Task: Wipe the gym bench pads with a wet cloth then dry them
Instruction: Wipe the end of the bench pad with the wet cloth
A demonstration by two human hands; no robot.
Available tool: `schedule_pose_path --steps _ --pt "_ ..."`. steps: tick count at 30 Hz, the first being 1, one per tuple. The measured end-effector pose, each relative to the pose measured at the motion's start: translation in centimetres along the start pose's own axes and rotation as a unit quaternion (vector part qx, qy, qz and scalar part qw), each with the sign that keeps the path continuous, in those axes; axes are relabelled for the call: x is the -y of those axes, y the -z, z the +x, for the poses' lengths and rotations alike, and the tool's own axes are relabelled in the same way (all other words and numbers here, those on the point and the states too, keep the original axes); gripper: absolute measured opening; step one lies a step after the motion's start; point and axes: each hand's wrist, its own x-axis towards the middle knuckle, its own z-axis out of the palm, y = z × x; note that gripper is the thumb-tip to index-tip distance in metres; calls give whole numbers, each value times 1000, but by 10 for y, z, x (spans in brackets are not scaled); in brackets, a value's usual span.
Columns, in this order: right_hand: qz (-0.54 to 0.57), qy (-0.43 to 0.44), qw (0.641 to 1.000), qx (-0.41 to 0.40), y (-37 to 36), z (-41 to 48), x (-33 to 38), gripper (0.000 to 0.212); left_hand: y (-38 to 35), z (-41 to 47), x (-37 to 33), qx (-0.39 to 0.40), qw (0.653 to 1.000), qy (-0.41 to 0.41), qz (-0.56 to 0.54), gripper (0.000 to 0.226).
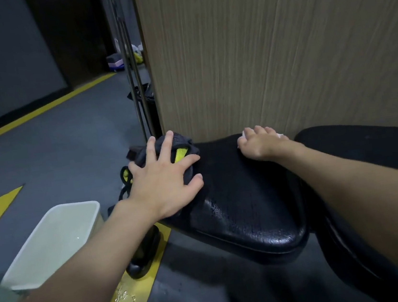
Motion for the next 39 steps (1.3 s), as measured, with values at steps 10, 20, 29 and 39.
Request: schedule_pose_path --steps 10,20,29,39 --pt "-60 175 983 18 -27 -52 87 61 5 -2 -1 -21 992 26 -125 45" --pt "-7 63 997 -44 -14 -62 -22 59 3 -4 1 -15 996 11 -83 64" --pt "-62 120 990 -40 -41 -104 69 64 0 0 1 -2 992 34 -124 52" --pt "-81 115 987 -78 -36 -154 -6 59 2 -4 1 -4 990 25 -141 58"
